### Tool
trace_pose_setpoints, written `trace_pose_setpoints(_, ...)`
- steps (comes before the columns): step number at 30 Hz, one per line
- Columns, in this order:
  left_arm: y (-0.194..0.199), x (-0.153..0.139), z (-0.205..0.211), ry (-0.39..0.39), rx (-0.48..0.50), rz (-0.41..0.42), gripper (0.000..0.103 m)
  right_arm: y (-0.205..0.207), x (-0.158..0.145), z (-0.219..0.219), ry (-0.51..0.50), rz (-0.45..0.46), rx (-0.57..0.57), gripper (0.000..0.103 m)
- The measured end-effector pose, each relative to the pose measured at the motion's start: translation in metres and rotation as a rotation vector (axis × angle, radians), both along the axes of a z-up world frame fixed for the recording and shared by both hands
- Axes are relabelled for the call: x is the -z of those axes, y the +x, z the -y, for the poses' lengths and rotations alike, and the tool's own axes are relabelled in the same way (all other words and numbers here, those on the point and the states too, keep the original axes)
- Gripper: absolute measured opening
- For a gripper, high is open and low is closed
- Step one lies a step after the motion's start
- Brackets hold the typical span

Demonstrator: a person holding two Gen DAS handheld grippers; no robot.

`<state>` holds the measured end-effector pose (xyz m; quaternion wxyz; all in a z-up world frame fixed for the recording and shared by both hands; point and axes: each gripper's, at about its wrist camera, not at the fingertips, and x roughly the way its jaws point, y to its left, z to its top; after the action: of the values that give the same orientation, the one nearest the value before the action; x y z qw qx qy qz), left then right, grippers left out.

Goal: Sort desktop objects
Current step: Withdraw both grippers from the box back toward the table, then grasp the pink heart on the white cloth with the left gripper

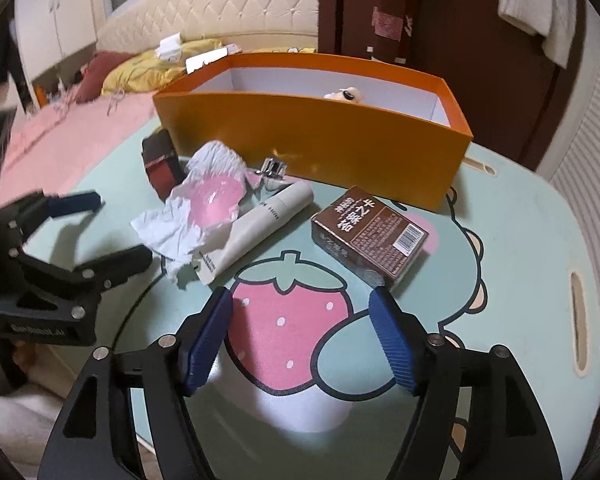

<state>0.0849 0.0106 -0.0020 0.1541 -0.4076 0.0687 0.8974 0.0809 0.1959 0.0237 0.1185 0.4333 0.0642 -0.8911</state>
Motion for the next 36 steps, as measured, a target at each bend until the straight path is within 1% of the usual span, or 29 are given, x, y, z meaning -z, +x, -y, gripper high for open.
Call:
trace_pose_setpoints(5,0.0,0.0,0.0,0.001,0.001,-0.001,0.102,-0.002,0.003,-0.003,0.005,0.002,0.016,0.081)
trace_pose_setpoints(10,0.0,0.0,0.001,0.002,0.002,-0.002,0.102,0.001,0.003,-0.003,0.007,-0.001,0.018,0.082)
trace_pose_setpoints(12,0.0,0.0,0.002,0.002,0.002,-0.002,0.102,0.001,0.004,-0.003,0.009,0.0,0.021,0.084)
trace_pose_setpoints(15,0.0,0.0,0.002,0.003,0.003,-0.003,0.102,0.0,0.004,-0.005,0.011,0.006,0.03,0.091)
trace_pose_setpoints(17,-0.001,0.0,0.005,0.003,0.006,-0.002,0.102,0.0,0.006,-0.005,0.013,0.012,0.037,0.099)
trace_pose_setpoints(19,-0.001,-0.001,0.005,0.004,0.005,-0.001,0.102,-0.001,0.007,-0.006,0.014,0.017,0.043,0.102)
trace_pose_setpoints(24,0.0,-0.002,0.006,0.015,0.013,-0.005,0.102,0.001,0.007,-0.006,0.014,0.016,0.044,0.102)
trace_pose_setpoints(25,0.0,-0.003,0.006,0.019,0.016,-0.007,0.1,0.002,0.007,-0.006,0.013,0.016,0.044,0.102)
trace_pose_setpoints(26,0.001,-0.005,0.007,0.028,0.019,-0.012,0.091,0.002,0.006,-0.006,0.013,0.016,0.044,0.102)
trace_pose_setpoints(28,0.003,-0.011,0.008,0.057,0.032,-0.036,0.078,0.002,0.006,-0.007,0.01,0.015,0.049,0.102)
trace_pose_setpoints(30,0.005,-0.022,0.006,0.091,0.066,-0.069,0.075,0.002,0.005,-0.011,-0.003,0.013,0.061,0.102)
trace_pose_setpoints(31,0.005,-0.027,0.003,0.103,0.086,-0.083,0.067,0.002,0.005,-0.013,-0.014,0.013,0.07,0.102)
trace_pose_setpoints(32,0.005,-0.033,-0.001,0.111,0.107,-0.096,0.057,0.002,0.004,-0.017,-0.027,0.011,0.08,0.102)
trace_pose_setpoints(36,-0.006,-0.041,-0.031,0.064,0.179,-0.109,0.052,0.004,0.003,-0.026,-0.065,0.005,0.102,0.102)
